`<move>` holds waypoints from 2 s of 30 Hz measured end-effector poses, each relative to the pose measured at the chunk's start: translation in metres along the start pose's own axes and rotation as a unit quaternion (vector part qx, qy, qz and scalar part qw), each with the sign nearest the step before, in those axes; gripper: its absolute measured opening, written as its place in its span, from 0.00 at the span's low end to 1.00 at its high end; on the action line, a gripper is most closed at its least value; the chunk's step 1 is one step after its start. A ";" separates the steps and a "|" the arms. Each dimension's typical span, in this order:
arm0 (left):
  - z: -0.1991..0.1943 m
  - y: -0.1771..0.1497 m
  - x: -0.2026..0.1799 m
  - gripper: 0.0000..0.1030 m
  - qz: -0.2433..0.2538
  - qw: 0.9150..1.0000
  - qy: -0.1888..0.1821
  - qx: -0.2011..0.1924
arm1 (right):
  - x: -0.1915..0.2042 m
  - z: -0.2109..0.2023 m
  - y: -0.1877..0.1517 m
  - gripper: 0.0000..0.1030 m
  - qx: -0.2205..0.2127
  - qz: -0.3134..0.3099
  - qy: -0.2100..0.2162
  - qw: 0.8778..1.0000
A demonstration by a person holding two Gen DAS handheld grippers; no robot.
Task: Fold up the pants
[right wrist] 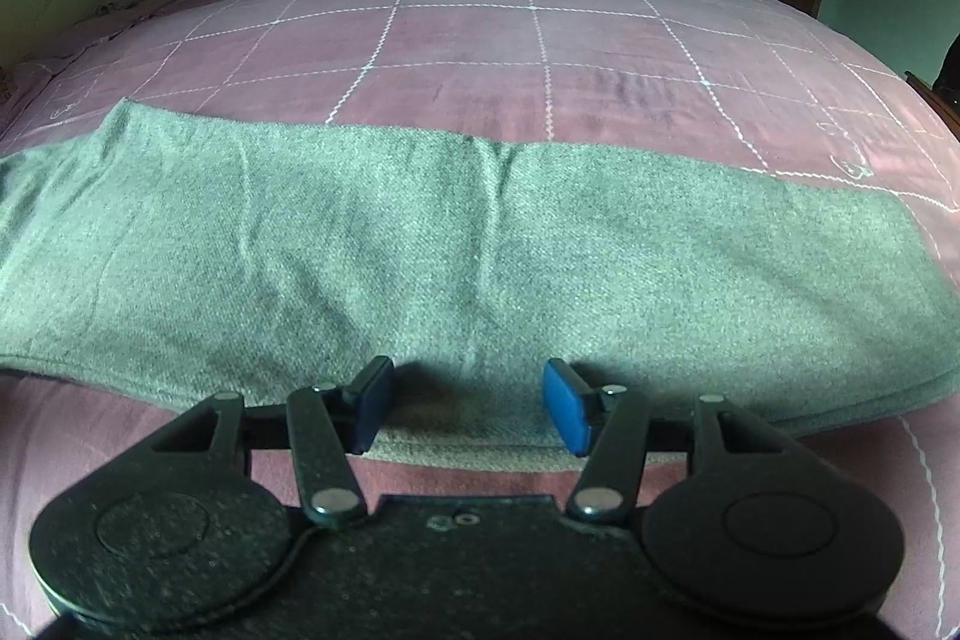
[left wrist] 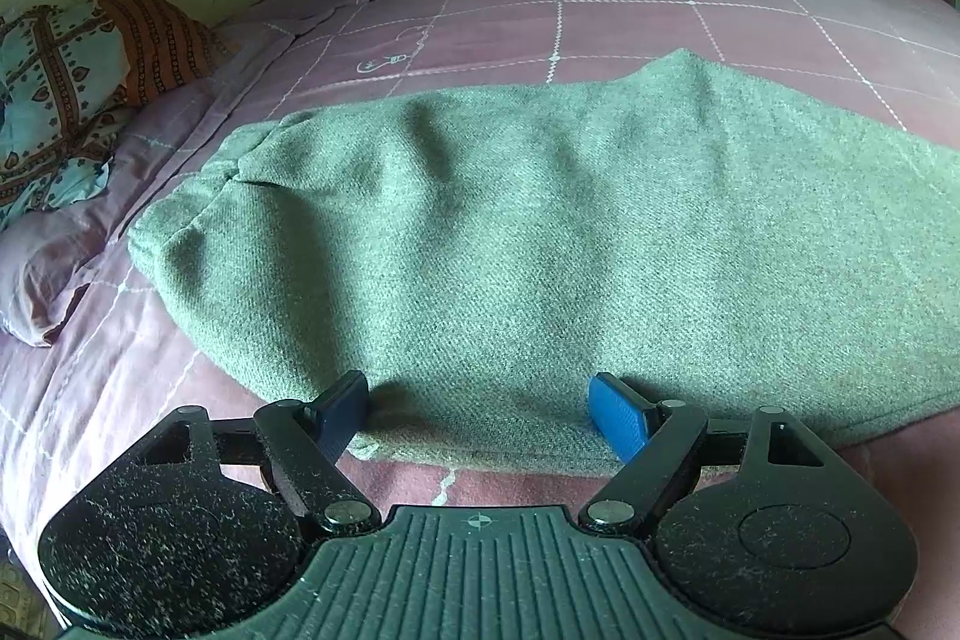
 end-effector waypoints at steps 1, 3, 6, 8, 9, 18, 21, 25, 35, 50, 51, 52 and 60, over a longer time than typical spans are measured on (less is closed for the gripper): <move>0.000 0.000 0.001 0.78 -0.002 1.000 -0.002 0.000 | 0.000 -0.001 0.000 0.54 0.004 0.001 0.000 1.000; 0.001 0.000 0.002 0.78 -0.002 1.000 -0.007 -0.002 | 0.000 -0.002 0.000 0.54 0.010 0.009 0.000 1.000; 0.000 0.000 0.003 0.78 0.002 1.000 -0.014 -0.006 | 0.003 -0.004 0.001 0.54 0.014 0.000 -0.008 1.000; 0.000 0.001 0.003 0.78 0.004 1.000 -0.015 -0.004 | 0.004 -0.007 0.002 0.54 0.011 0.000 -0.013 1.000; -0.001 0.002 0.003 0.78 0.005 1.000 -0.016 -0.003 | 0.005 -0.009 0.002 0.54 0.008 0.001 -0.014 1.000; -0.043 0.030 -0.042 0.78 -0.002 0.997 -0.079 -0.027 | -0.028 -0.028 0.013 0.55 -0.005 0.006 -0.061 0.998; -0.054 0.039 -0.085 0.78 0.015 0.994 -0.106 -0.024 | -0.046 -0.022 0.016 0.55 -0.001 0.023 -0.073 0.997; -0.055 0.035 -0.140 0.78 0.030 0.991 -0.129 0.000 | -0.065 -0.015 0.025 0.61 -0.005 0.024 -0.092 0.995; -0.055 0.034 -0.161 0.79 0.030 0.993 -0.118 0.009 | -0.075 -0.011 0.035 0.59 -0.022 -0.016 -0.086 0.996; -0.040 0.063 -0.234 0.82 0.056 0.990 -0.130 0.028 | -0.162 0.007 0.050 0.57 -0.002 0.041 -0.122 0.992; -0.035 0.063 -0.234 0.90 0.053 0.991 -0.122 0.029 | -0.165 0.011 0.047 0.59 0.003 0.045 -0.115 0.992; -0.032 0.062 -0.234 0.95 0.050 0.992 -0.115 0.031 | -0.167 0.014 0.045 0.60 0.005 0.046 -0.113 0.993; -0.043 0.059 -0.219 0.96 0.054 0.990 -0.127 0.033 | -0.165 -0.011 0.048 0.57 -0.007 0.072 -0.099 0.992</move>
Point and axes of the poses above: each gripper's, at about its wrist camera, not at the fingertips, and z roughly the way its jaws point, x to its left, y to its top, the point moved 7 cm from there along z, roughly the way its jaws point, and after that the axes turned 7 degrees about y, right-handed, at the moved point
